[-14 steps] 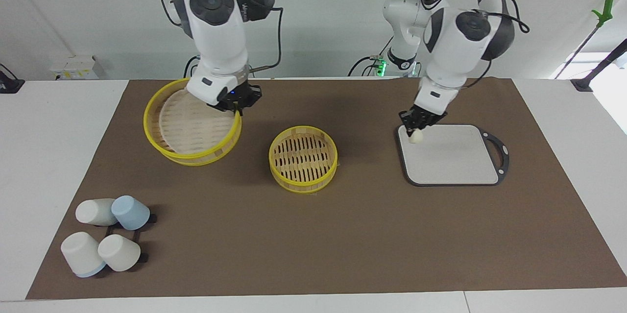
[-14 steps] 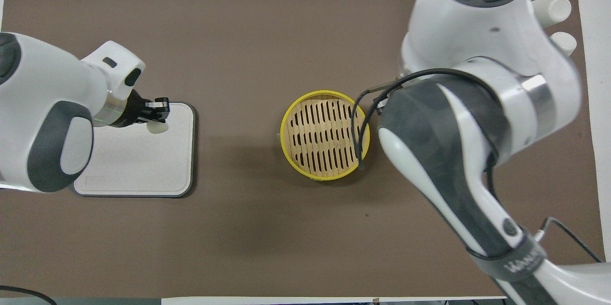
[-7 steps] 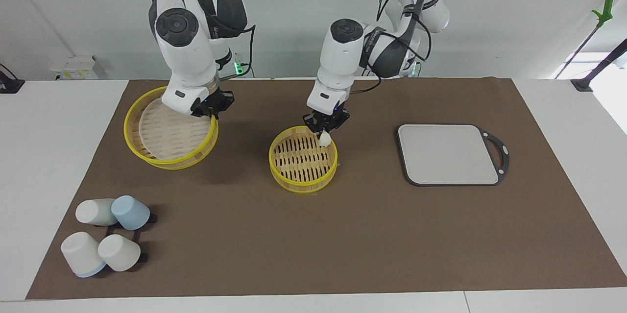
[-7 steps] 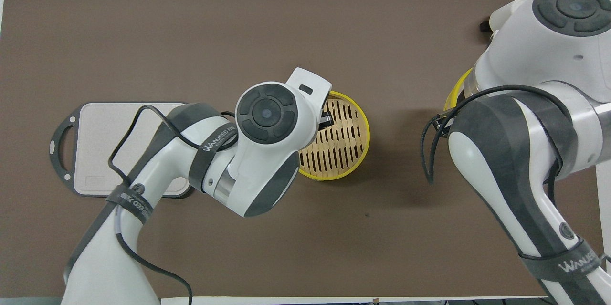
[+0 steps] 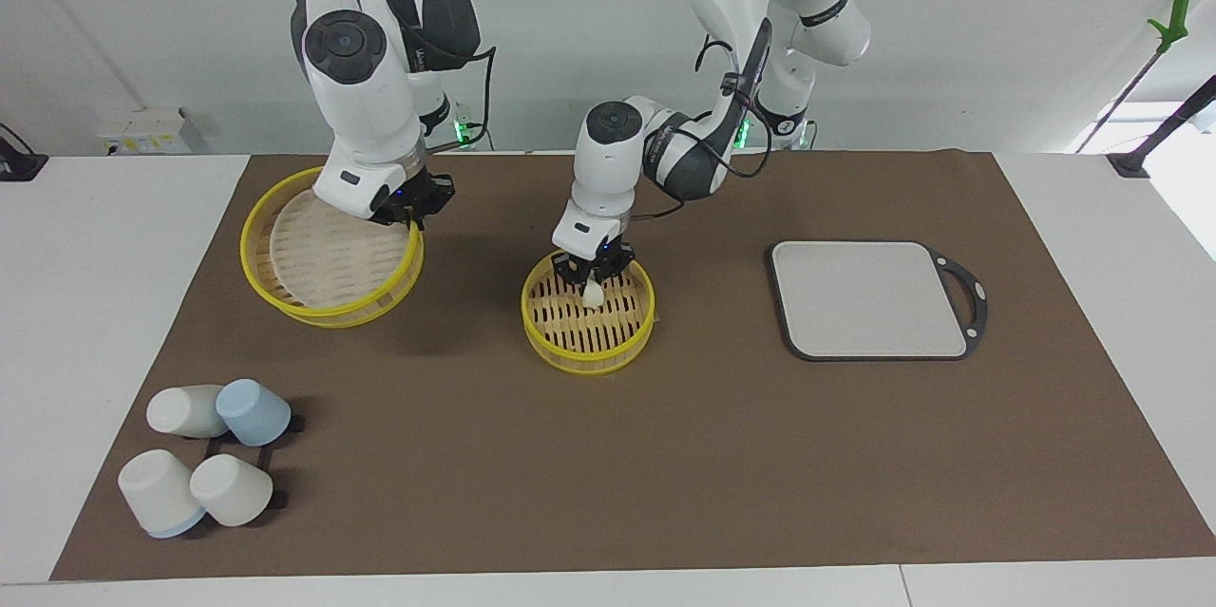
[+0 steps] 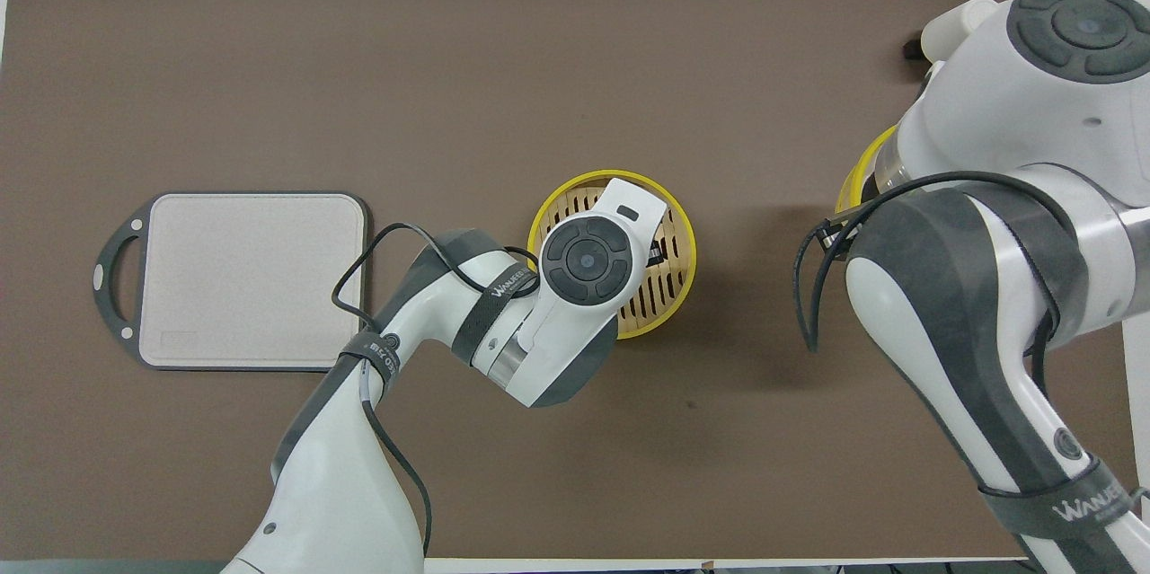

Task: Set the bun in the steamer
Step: 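Carry the bun with the left gripper and lower it into the steamer, then open the left gripper and withdraw it back beside the tray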

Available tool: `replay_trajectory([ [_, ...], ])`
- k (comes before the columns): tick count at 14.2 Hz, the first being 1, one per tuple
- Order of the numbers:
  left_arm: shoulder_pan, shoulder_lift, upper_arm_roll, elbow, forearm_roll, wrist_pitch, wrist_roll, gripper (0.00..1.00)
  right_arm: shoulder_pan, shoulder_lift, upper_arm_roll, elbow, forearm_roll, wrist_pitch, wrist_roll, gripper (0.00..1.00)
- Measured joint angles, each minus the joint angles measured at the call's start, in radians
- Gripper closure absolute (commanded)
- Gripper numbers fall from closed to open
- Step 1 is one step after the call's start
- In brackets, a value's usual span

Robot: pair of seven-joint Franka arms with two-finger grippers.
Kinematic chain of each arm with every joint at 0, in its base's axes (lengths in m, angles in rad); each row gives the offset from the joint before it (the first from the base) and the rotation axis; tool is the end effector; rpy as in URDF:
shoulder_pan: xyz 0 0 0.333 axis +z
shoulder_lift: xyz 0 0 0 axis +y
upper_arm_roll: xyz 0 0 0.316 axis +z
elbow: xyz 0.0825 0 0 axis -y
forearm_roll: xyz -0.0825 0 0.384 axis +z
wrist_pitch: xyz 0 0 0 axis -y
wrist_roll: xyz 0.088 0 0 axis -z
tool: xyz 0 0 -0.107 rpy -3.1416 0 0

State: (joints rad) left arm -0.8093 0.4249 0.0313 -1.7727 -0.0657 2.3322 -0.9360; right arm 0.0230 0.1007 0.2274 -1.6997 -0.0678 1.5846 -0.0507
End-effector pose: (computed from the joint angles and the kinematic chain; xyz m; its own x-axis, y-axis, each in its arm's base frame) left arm 0.4726 -0.4698 0.3344 0.9791 0.1980 0.0469 0.1905 -0.9728 0.1316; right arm 0.5544 0.1296 0.5102 0.9313 0.2952 -0.2135 0.3088 -0.9506 0.0326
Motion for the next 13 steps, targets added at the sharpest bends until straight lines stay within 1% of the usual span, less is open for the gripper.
replay_trajectory([
  [1, 0.000, 0.005, 0.000, -0.001, 0.000, 0.006, 0.000, 0.28, 0.000, 0.000, 0.000, -0.002, 0.000, 0.003, 0.000, 1.00],
  [2, 0.000, 0.006, 0.001, -0.001, 0.000, 0.009, -0.001, 0.07, 0.000, 0.000, 0.000, -0.003, 0.000, 0.005, 0.000, 1.00],
  [3, 0.000, 0.006, 0.001, -0.001, 0.000, 0.009, -0.004, 0.00, 0.000, 0.000, 0.000, -0.004, 0.000, 0.005, 0.000, 1.00],
  [6, 0.000, 0.005, 0.007, 0.000, 0.000, 0.007, -0.018, 0.00, 0.001, -0.001, 0.001, -0.004, 0.000, 0.007, 0.000, 1.00],
  [8, 0.008, -0.010, 0.019, 0.002, 0.000, -0.026, -0.019, 0.00, 0.002, -0.001, 0.002, -0.004, 0.000, 0.013, 0.000, 1.00],
  [10, 0.055, -0.064, 0.030, 0.012, 0.003, -0.131, -0.003, 0.00, 0.005, -0.001, 0.002, -0.004, 0.000, 0.023, 0.000, 1.00],
  [12, 0.143, -0.150, 0.036, 0.017, 0.006, -0.286, 0.116, 0.00, 0.017, -0.001, 0.004, -0.006, 0.004, 0.052, 0.001, 1.00],
  [13, 0.202, -0.196, 0.038, 0.017, 0.006, -0.359, 0.198, 0.00, 0.043, 0.000, 0.004, -0.008, 0.014, 0.089, 0.023, 1.00],
])
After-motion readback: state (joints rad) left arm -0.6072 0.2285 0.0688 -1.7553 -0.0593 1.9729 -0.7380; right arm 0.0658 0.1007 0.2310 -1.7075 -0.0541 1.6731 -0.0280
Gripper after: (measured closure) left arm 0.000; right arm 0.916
